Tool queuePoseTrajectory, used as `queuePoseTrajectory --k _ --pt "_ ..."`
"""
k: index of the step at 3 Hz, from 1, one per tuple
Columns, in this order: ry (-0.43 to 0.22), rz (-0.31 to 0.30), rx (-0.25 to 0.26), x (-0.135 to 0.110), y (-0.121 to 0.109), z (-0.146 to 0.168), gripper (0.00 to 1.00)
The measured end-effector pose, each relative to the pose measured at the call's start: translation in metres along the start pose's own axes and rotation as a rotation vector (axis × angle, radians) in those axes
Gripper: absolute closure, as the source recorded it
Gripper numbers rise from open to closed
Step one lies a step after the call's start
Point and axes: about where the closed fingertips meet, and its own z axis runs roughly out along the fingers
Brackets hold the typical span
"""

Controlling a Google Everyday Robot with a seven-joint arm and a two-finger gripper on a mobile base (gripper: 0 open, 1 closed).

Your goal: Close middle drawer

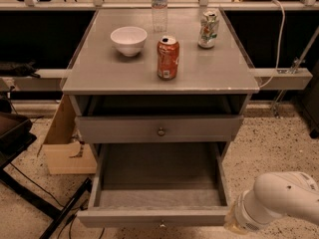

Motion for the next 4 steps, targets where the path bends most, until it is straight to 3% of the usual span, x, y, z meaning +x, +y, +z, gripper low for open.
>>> queuePoseTrajectory --k 1,2,3,4 --pt "0.000 0.000 0.000 0.000 0.000 0.000 0.88" --pt "-0.025 0.004 -0.035 0.000 0.005 0.034 1.00" --pt "-0.070 0.030 -0.070 0.009 0.013 0.110 1.00" --pt "-0.120 0.030 -0.061 0.010 0.003 0.172 1.00"
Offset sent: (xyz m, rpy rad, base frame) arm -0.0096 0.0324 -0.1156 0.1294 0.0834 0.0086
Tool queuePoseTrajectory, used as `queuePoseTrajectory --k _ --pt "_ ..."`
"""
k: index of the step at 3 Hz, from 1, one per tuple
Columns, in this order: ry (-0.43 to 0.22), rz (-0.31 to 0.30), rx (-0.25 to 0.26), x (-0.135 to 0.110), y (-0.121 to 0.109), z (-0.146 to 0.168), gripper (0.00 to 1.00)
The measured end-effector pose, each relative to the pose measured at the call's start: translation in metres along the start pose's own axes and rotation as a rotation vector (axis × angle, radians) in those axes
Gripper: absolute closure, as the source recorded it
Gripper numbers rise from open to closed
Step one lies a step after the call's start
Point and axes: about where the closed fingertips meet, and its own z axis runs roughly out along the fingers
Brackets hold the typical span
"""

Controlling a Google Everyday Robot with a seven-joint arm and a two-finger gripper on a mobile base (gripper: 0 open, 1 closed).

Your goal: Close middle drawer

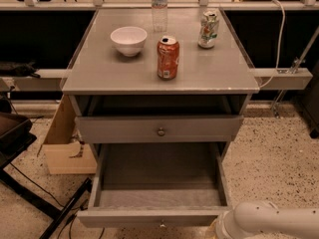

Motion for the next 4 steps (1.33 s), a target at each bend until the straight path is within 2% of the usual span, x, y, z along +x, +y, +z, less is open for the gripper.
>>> queuePoseTrajectory --k 1,2,4 --pt "-0.033 -0.002 0.008 -0.001 -0.008 0.024 1.00" --pt "-0.060 -0.005 0.015 -0.006 -0.016 0.034 1.00" --pt "-0.071 -0.008 0.020 -0.010 -0.020 0.035 1.00"
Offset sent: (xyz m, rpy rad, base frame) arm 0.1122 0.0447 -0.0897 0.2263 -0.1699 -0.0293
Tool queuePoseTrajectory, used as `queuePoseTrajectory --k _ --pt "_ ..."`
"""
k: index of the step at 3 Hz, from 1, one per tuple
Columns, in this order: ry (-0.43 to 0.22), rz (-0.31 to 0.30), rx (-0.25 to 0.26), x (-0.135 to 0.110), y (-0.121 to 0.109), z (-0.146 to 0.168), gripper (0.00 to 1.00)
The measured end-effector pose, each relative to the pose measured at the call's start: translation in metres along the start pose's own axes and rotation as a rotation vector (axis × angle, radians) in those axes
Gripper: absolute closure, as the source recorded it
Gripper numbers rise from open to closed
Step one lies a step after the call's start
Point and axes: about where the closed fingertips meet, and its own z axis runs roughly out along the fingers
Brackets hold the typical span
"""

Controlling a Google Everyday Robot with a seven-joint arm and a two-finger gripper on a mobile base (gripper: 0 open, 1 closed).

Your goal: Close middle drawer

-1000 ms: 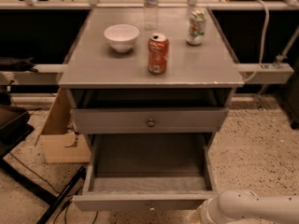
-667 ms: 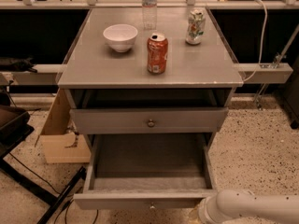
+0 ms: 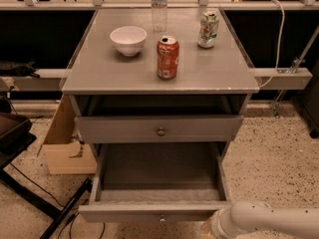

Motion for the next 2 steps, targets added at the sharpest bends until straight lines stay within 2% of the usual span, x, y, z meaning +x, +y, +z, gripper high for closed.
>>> queuePoseTrajectory --k 2 --pt "-0.030 -0.003 0.013 -0.0085 -0.0121 0.0021 1.00"
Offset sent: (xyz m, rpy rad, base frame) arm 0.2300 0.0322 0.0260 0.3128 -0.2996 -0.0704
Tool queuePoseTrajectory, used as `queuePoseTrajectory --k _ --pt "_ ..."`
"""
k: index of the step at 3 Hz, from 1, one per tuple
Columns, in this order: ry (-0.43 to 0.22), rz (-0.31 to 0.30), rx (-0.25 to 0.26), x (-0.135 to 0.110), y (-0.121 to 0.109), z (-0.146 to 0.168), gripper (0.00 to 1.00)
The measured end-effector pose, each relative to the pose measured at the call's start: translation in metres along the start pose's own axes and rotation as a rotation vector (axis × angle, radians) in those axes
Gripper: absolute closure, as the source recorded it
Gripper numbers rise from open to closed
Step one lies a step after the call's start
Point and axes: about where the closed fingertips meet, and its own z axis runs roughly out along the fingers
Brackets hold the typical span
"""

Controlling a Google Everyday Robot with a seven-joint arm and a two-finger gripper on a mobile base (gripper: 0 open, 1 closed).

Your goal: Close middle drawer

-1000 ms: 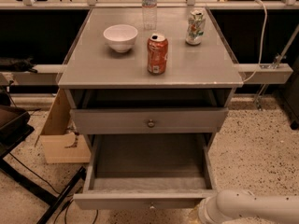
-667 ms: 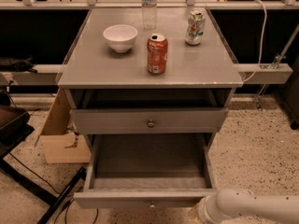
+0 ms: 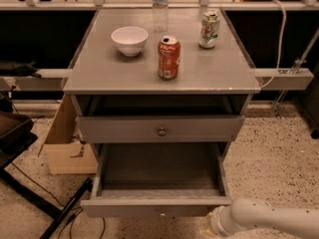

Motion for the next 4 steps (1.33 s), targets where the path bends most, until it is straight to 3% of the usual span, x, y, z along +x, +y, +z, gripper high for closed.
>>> queuePoseTrajectory --k 1,4 --pt "-0.031 -0.003 0.013 -0.009 -0.014 0.001 1.00" --pt "-0.063 -0.007 0.024 -0.019 -0.025 0.000 1.00"
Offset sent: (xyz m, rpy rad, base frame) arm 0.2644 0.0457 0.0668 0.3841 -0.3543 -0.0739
